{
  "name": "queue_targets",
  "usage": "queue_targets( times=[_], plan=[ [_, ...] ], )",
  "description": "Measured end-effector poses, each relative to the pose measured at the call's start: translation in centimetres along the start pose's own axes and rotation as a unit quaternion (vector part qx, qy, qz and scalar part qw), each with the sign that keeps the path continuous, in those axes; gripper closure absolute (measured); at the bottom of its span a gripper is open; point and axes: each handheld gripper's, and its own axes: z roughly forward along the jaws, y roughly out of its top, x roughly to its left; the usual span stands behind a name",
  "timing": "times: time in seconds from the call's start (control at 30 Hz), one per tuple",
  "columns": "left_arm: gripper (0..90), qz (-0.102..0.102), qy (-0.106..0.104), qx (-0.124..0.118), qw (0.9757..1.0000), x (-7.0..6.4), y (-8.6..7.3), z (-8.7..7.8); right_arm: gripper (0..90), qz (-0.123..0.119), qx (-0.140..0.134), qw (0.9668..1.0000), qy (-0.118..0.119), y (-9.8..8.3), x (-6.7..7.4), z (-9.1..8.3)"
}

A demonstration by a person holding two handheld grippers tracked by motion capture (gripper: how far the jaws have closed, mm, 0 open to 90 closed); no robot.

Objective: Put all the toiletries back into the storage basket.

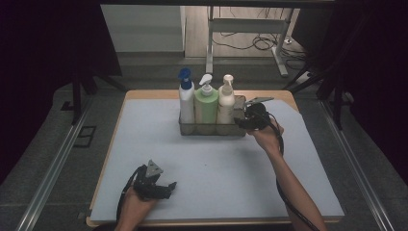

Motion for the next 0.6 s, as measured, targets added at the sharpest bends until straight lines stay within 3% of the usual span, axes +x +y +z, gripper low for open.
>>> queue_targets(
  times=[0.6],
  plan=[
    [12.1, 0.000, 0.000, -0.001, 1.0000, 0.0, 0.0, 0.0, 29.2, -0.020, -0.002, 0.9991, 0.036, -1.2, 0.9, -2.7]
  ],
)
